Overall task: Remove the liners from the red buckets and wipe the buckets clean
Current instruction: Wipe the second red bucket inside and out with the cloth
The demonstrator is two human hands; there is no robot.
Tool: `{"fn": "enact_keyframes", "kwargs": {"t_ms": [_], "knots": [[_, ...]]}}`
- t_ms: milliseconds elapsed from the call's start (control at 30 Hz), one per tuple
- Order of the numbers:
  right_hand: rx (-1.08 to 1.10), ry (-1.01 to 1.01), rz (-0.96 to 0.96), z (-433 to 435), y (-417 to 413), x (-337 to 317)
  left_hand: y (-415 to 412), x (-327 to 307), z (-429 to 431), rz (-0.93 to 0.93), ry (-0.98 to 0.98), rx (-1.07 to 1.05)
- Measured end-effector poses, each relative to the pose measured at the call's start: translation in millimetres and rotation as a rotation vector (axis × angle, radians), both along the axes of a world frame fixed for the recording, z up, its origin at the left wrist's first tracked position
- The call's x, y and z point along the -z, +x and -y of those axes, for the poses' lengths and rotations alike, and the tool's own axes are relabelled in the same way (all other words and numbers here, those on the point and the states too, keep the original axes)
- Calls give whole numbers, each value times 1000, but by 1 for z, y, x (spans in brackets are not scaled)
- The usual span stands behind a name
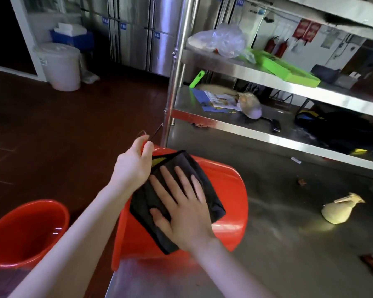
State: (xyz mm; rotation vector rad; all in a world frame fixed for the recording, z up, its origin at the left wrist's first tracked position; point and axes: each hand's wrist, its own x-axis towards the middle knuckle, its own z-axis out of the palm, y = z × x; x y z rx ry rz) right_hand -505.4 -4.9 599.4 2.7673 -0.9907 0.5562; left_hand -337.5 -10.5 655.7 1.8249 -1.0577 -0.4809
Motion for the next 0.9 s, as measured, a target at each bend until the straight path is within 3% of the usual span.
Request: {"fn": "enact_keyframes", "kwargs": {"t_ms": [67, 167, 300, 367, 433, 600, 700, 800, 900], "knots": [[72, 6, -14, 14, -25, -1, -3, 0, -2, 34, -28, 29], [402, 55, 95, 46, -62, -8, -12, 10, -17, 11, -160, 66], [772, 373, 184, 92, -95, -11, -62, 40, -39, 106, -289, 130], [792, 409, 204, 100, -91, -9, -81, 52, -47, 49, -314, 155], [736, 324, 221, 99, -75, -11, -81, 58, -42, 15, -349, 147], [294, 99, 178, 66, -4, -20, -63, 55, -16, 46, -345, 118], [169, 75, 136, 58, 9, -16, -56, 54, -13, 49, -316, 121], [259, 89, 142, 80, -22, -17, -53, 55, -17, 64, -336, 151], [593, 229, 157, 123, -71, -19, -56, 60, -26, 23, -355, 175]]}}
